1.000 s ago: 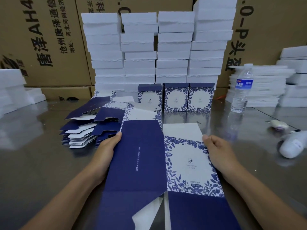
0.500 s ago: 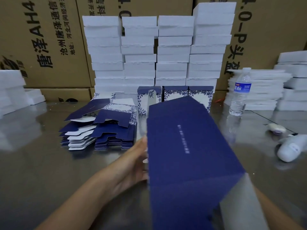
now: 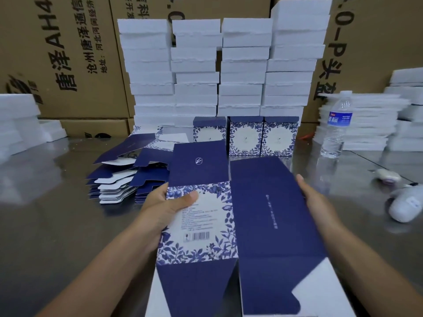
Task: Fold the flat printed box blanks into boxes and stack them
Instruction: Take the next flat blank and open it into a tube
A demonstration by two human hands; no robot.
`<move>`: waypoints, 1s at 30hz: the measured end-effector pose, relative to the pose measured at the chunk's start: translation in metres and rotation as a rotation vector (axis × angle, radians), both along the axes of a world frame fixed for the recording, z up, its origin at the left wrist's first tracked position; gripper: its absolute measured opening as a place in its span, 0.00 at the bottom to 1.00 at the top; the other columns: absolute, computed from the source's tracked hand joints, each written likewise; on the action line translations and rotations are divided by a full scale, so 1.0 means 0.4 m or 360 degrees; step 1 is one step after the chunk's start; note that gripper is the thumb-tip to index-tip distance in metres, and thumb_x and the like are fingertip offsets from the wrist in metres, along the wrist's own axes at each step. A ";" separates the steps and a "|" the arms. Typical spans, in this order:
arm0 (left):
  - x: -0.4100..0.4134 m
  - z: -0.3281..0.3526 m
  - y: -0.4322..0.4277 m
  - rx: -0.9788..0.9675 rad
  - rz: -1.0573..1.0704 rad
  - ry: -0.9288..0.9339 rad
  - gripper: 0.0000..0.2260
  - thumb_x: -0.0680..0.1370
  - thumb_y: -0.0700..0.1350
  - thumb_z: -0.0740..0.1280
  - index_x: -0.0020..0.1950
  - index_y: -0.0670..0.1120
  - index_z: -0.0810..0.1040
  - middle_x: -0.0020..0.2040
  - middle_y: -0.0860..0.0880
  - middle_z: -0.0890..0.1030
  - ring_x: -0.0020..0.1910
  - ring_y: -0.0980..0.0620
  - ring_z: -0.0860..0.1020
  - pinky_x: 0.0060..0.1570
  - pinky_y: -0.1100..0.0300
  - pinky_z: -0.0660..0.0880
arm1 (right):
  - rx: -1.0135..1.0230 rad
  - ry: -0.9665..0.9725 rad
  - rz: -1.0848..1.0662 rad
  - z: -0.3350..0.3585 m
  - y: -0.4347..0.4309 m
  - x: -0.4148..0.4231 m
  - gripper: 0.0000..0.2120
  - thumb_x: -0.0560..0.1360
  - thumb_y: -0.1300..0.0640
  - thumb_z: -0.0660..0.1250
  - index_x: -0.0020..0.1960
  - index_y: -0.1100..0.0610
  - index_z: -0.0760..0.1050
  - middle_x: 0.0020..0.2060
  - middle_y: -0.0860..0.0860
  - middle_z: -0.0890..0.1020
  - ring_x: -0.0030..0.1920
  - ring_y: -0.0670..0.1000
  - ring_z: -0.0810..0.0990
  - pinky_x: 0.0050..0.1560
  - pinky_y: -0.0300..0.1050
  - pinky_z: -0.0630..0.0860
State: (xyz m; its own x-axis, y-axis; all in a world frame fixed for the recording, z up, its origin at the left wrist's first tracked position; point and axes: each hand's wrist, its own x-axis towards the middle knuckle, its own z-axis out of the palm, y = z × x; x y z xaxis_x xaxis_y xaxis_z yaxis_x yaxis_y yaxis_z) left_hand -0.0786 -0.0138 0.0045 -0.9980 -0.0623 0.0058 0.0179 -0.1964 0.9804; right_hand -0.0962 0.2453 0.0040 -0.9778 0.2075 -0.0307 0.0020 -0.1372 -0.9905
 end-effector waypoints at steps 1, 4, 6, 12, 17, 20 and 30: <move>-0.006 -0.005 -0.007 -0.0028 0.0023 0.0008 0.24 0.59 0.41 0.76 0.54 0.43 0.77 0.43 0.44 0.85 0.38 0.44 0.84 0.31 0.56 0.79 | -0.0124 -0.0004 0.0030 -0.002 -0.001 0.002 0.20 0.78 0.45 0.60 0.35 0.55 0.80 0.33 0.59 0.78 0.28 0.54 0.75 0.31 0.42 0.70; -0.011 -0.012 -0.014 -0.0120 0.0025 0.0045 0.24 0.59 0.43 0.76 0.53 0.44 0.78 0.44 0.45 0.85 0.41 0.44 0.84 0.37 0.53 0.80 | 0.0008 0.0030 0.0072 -0.016 -0.004 0.005 0.22 0.77 0.43 0.61 0.37 0.56 0.82 0.33 0.55 0.83 0.31 0.54 0.80 0.37 0.44 0.73; -0.012 -0.016 -0.014 -0.0184 0.0012 0.0085 0.21 0.60 0.44 0.77 0.52 0.46 0.79 0.45 0.46 0.86 0.42 0.45 0.84 0.40 0.52 0.80 | 0.0225 0.0066 -0.0053 -0.024 -0.005 0.005 0.20 0.78 0.47 0.62 0.43 0.63 0.81 0.38 0.59 0.84 0.34 0.52 0.81 0.39 0.43 0.76; -0.021 -0.011 -0.005 -0.0432 0.0191 -0.0071 0.17 0.78 0.58 0.60 0.37 0.49 0.78 0.30 0.53 0.81 0.26 0.55 0.78 0.25 0.66 0.70 | 0.0494 0.0206 -0.0251 -0.025 0.000 -0.002 0.24 0.79 0.51 0.60 0.49 0.75 0.70 0.37 0.64 0.78 0.37 0.52 0.71 0.41 0.45 0.67; -0.035 -0.022 -0.006 -0.0585 0.0377 0.0033 0.19 0.82 0.52 0.56 0.33 0.46 0.66 0.16 0.56 0.68 0.14 0.62 0.64 0.16 0.70 0.59 | 0.0531 0.0257 -0.0274 -0.032 -0.010 -0.001 0.23 0.80 0.51 0.60 0.47 0.74 0.73 0.49 0.65 0.77 0.39 0.60 0.81 0.35 0.52 0.75; -0.042 -0.025 -0.020 -0.0528 0.0431 0.0016 0.19 0.82 0.53 0.56 0.33 0.47 0.69 0.17 0.56 0.68 0.17 0.59 0.66 0.25 0.60 0.63 | 0.0483 0.0229 -0.0128 -0.032 -0.014 -0.003 0.22 0.79 0.49 0.61 0.41 0.68 0.77 0.33 0.59 0.82 0.32 0.52 0.80 0.32 0.41 0.75; -0.048 -0.040 -0.023 -0.0385 0.0205 -0.0021 0.20 0.80 0.57 0.58 0.36 0.50 0.81 0.37 0.54 0.81 0.36 0.53 0.79 0.42 0.60 0.70 | 0.0733 0.0259 -0.0192 -0.036 0.007 -0.015 0.24 0.80 0.53 0.58 0.43 0.76 0.71 0.34 0.58 0.72 0.35 0.52 0.69 0.29 0.40 0.63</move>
State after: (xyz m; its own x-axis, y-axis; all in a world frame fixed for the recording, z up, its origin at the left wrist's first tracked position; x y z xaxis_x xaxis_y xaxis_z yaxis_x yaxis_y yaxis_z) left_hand -0.0979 -0.0231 -0.0115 -0.9821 -0.1870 0.0230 0.0145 0.0466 0.9988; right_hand -0.1024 0.2479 -0.0104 -0.9305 0.2755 0.2413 -0.1462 0.3245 -0.9345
